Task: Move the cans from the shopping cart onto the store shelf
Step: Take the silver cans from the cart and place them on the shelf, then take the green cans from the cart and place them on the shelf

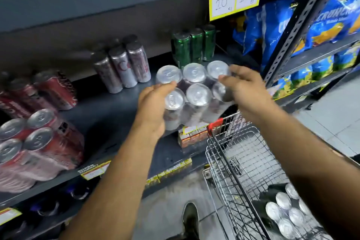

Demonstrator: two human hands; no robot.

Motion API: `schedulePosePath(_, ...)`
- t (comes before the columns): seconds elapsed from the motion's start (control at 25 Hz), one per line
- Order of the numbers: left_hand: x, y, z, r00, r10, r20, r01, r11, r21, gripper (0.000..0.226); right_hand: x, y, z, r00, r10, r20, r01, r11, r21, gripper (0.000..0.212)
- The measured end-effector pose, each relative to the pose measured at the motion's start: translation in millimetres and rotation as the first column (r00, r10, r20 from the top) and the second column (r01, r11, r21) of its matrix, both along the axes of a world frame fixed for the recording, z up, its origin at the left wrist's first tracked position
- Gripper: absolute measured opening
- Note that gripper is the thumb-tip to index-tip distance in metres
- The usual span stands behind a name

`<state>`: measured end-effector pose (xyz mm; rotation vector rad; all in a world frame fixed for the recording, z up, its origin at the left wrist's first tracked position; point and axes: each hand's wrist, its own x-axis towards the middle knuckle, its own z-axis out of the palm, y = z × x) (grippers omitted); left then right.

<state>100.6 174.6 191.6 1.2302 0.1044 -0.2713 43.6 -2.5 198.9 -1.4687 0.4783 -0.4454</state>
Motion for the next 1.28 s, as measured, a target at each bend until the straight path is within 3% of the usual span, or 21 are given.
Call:
schedulePosePath(0.08, 17, 22, -12, 0.999, 0.020, -0.026, -0.020, 1.000, -0.002, 0.006, 27, 20, -14, 0.996, 0.075, -0.047, -0.076, 0.997, -0.029, 0.018)
schedulePosePath(0.24, 39, 39, -35, 0.996, 0.083, -0.021, -0.082, 0.996, 0.036, 0.018, 70, 39, -27, 0.988, 0.145, -0.059, -0.145, 0.989, 0.001, 0.020)
schedulePosePath(0.36, 42, 35, -47, 0.991, 0.119, 0.052, -0.124, 0.988, 0.095, 0.028, 88, 37, -30, 0.980, 0.163, -0.115, -0.171, 0.983, -0.068, 0.051)
schedulePosePath(0.52, 35, 33, -55, 0.983, 0.173, 0.058, -0.179, 0.978, 0.104, 0.007, 90, 28, -39, 0.959, 0.242, -0.146, -0.263, 0.953, -0.151, 0.062)
schedulePosePath(0.56, 34, 33, -55, 0.980, 0.193, 0.039, -0.196, 0.975, 0.107, 0.009, 87, 26, -40, 0.952, 0.268, -0.150, -0.292, 0.941, -0.170, 0.062)
schedulePosePath(0.64, 25, 29, -48, 0.966, 0.256, 0.036, -0.258, 0.953, 0.161, 0.033, 78, 16, -41, 0.943, 0.291, -0.162, -0.321, 0.922, -0.215, 0.062)
schedulePosePath(0.72, 13, 25, -38, 0.897, 0.337, 0.287, -0.416, 0.864, 0.284, 0.058, 64, -6, -43, 0.966, 0.210, -0.154, -0.246, 0.928, -0.279, 0.057)
schedulePosePath(0.8, 0, 12, -32, 0.722, 0.198, 0.663, -0.527, 0.778, 0.342, 0.074, 40, -45, -53, 0.991, 0.085, -0.107, -0.111, 0.955, -0.274, 0.045)
schedulePosePath(0.88, -16, -19, -38, 0.584, -0.037, 0.811, -0.418, 0.843, 0.339, 0.074, 4, -87, -73, 0.996, -0.029, -0.088, 0.009, 0.975, -0.223, 0.036)
schedulePosePath(0.92, -28, -43, -47, 0.570, -0.134, 0.810, -0.323, 0.871, 0.371, 0.071, -21, -109, -87, 0.987, -0.104, -0.119, 0.078, 0.975, -0.206, 0.033)
schedulePosePath(1.0, -58, -93, -71, 0.632, -0.346, 0.694, -0.107, 0.847, 0.520, 0.067, -76, -149, -123, 0.937, -0.240, -0.254, 0.196, 0.963, -0.185, 0.035)
schedulePosePath(1.12, -98, -154, -123, 0.724, -0.642, 0.252, 0.345, 0.654, 0.674, 0.067, -162, -184, -180, 0.808, -0.308, -0.502, 0.237, 0.950, -0.201, 0.038)
schedulePosePath(1.2, -117, -186, -157, 0.672, -0.735, -0.094, 0.608, 0.474, 0.637, 0.066, -208, -192, -211, 0.705, -0.352, -0.616, 0.258, 0.936, -0.240, 0.038)
schedulePosePath(1.28, -136, -211, -182, 0.542, -0.760, -0.359, 0.784, 0.304, 0.541, 0.064, -240, -192, -235, 0.580, -0.405, -0.707, 0.331, 0.910, -0.250, 0.043)
